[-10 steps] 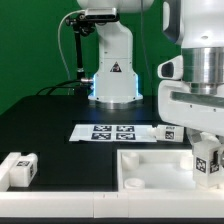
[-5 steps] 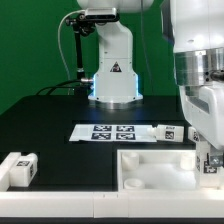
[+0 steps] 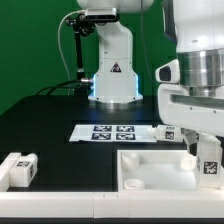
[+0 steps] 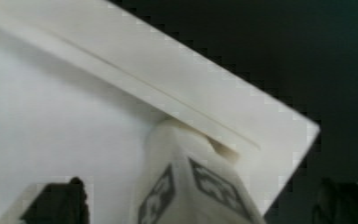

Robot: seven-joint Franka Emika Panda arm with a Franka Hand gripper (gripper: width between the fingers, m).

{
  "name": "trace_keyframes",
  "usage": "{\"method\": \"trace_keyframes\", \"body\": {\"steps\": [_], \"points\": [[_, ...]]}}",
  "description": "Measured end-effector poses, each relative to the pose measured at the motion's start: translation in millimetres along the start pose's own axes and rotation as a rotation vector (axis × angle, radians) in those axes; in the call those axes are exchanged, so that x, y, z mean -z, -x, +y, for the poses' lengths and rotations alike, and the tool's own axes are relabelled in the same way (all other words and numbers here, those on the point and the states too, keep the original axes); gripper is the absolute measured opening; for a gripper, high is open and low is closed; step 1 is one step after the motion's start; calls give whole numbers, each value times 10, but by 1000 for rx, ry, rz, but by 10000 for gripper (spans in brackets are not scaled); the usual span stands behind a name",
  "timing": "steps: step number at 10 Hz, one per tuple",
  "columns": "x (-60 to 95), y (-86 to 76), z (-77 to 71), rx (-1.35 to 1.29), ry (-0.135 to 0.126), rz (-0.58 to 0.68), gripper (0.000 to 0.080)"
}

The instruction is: Assemble one leg

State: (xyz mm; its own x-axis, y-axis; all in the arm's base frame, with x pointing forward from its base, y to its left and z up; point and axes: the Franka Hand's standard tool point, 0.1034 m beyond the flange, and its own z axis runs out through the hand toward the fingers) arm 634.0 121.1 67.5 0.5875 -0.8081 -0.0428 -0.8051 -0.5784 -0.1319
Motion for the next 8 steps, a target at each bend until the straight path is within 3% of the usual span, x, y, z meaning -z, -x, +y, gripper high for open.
{"method": "trace_keyframes", "body": {"steps": [3, 4, 6, 7, 8], "points": [[5, -27, 7, 177, -1, 4, 649], [12, -41, 13, 296, 11, 14, 649], [68, -82, -2, 808, 95, 70, 649], [62, -66, -10, 898, 111, 74, 649], [61, -77, -3, 870, 108, 74, 620]]}}
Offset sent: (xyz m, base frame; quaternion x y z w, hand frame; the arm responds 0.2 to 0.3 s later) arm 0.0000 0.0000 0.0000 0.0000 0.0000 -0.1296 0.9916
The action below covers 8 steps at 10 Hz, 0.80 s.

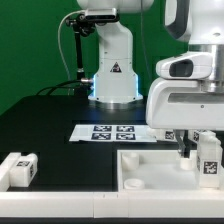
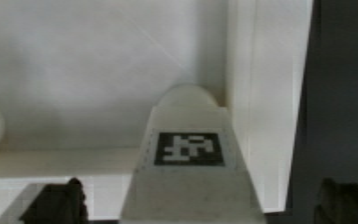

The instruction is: Assemble one leg

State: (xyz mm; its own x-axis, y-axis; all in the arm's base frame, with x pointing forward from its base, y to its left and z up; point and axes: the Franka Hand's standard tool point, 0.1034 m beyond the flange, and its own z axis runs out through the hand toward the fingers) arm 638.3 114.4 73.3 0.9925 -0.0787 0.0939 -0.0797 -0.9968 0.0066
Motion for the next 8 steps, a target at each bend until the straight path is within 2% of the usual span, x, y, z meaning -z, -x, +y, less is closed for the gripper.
{"method": "trace_keyframes", "body": {"steps": [1, 2, 3, 4, 8], "points": [[-1, 0, 1, -12, 0, 0, 620], [-2, 1, 1, -20, 0, 0, 435], [-3, 1, 0, -88, 0, 0, 435], [-3, 2, -2, -154, -1, -1, 283], [-12, -4, 5, -476, -4, 1, 285]]}}
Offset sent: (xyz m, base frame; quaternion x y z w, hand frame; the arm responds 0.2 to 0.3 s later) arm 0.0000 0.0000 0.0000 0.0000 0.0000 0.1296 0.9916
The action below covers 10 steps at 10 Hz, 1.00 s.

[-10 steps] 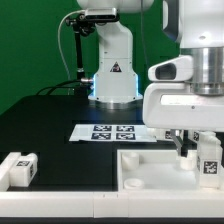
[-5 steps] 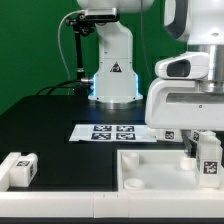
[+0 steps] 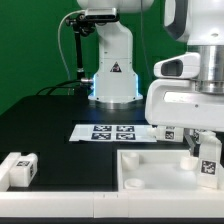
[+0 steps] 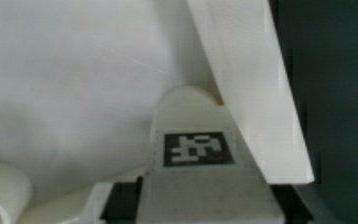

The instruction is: Assemble one leg

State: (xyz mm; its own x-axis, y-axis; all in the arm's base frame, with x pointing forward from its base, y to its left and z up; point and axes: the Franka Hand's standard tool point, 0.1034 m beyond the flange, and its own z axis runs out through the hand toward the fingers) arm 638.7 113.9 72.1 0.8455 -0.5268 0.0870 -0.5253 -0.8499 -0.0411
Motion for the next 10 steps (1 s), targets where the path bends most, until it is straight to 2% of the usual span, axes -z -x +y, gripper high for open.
{"method": "trace_keyframes", "body": {"steps": [4, 6, 9, 10], "points": [[-4, 6, 1, -593, -28, -40, 285], [-5, 0, 1, -899, -61, -73, 285], [-10, 2, 3, -1005, -72, -100, 285], [-13, 3, 2, -983, -72, -99, 533]]}}
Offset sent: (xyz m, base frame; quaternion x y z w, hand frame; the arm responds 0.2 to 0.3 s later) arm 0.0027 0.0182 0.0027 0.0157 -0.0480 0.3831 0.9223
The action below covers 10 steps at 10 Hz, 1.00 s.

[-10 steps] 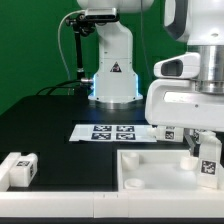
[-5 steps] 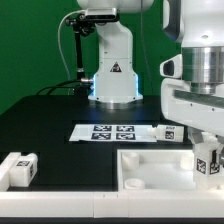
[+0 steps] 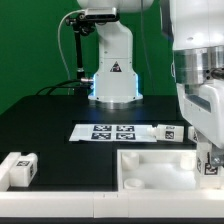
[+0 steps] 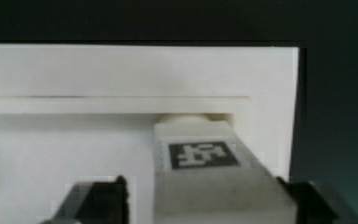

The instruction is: Assemble one leg

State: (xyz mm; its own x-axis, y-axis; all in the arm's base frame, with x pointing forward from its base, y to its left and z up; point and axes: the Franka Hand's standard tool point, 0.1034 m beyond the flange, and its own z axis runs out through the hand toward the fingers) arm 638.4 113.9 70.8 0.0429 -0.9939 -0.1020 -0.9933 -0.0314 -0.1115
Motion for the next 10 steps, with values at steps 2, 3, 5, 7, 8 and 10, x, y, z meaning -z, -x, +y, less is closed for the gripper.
{"method": "trace_keyframes", "body": {"steps": [2, 3, 5, 7, 8, 10], "points": [[-19, -19, -17, 274, -13, 9, 615], [-22, 15, 2, 462, 2, -2, 643], [-8, 12, 3, 612, -19, 10, 648], [-18, -9, 15, 733, -15, 15, 649], [-20, -14, 15, 800, -15, 16, 649], [-33, 19, 24, 1110, 27, 38, 649]]}}
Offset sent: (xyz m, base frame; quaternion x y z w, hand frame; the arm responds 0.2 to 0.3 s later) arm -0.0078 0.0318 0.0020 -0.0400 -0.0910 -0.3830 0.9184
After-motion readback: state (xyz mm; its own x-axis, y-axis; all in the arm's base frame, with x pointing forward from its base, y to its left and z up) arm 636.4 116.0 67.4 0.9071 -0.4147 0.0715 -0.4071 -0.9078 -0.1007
